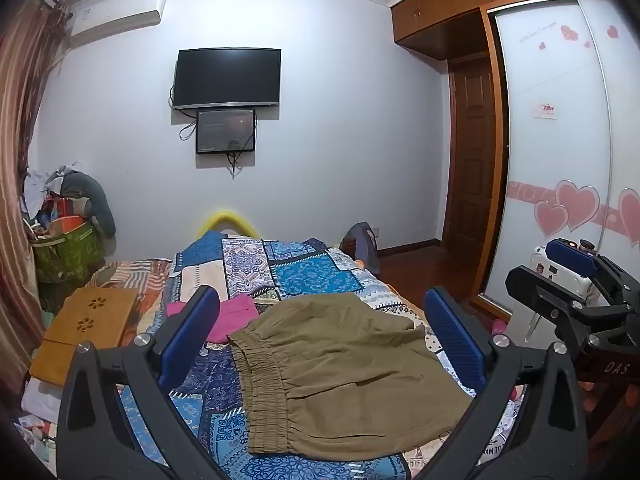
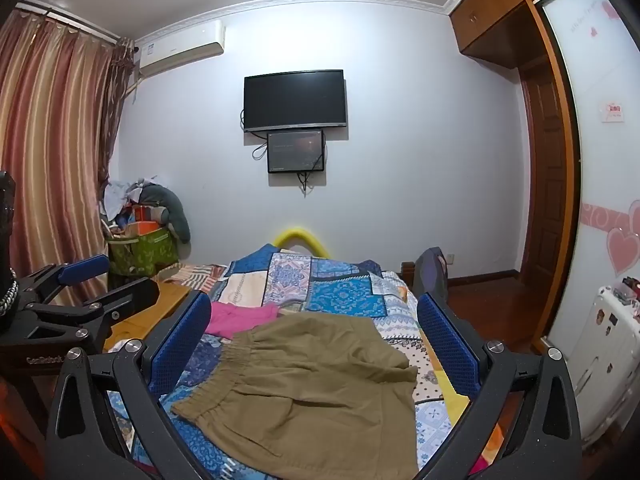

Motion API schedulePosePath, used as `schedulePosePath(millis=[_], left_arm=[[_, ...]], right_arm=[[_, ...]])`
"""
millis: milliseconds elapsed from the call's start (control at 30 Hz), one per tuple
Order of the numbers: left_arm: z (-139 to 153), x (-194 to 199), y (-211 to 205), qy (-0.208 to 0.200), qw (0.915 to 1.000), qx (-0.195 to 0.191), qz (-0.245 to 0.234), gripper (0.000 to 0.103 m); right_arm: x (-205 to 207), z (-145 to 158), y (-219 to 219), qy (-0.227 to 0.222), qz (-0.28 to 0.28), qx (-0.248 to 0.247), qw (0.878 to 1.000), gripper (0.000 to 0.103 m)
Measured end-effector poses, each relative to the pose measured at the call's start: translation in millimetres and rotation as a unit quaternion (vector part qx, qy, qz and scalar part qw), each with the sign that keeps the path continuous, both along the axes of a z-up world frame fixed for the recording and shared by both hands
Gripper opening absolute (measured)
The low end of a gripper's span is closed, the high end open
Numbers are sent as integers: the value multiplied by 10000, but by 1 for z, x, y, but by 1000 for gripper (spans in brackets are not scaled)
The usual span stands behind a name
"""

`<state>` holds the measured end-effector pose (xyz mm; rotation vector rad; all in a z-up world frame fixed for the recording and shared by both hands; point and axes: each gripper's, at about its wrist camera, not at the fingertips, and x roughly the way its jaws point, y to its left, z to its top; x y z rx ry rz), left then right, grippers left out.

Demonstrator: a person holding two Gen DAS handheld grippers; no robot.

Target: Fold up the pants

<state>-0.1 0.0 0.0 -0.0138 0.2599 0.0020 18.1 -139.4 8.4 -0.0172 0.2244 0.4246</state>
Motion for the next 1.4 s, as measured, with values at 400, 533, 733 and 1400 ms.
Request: schedulePosePath(millis=[400, 533, 733, 1400], left_arm=[[0, -4, -2, -28, 10000, 36, 14, 103], [0, -4, 1, -42, 10000, 58, 9, 103], [2, -1, -4, -41, 9999, 115, 10, 103], [4, 2, -5, -7, 10000, -66, -1, 103]], right_arm=[[-1, 0, 1, 16, -22, -15, 10000, 103], [-1, 0, 0, 21, -27, -14, 10000, 103], [-2, 1, -1, 14, -35, -3, 10000, 103], [-3, 4, -8, -12, -73, 31, 10000, 103]])
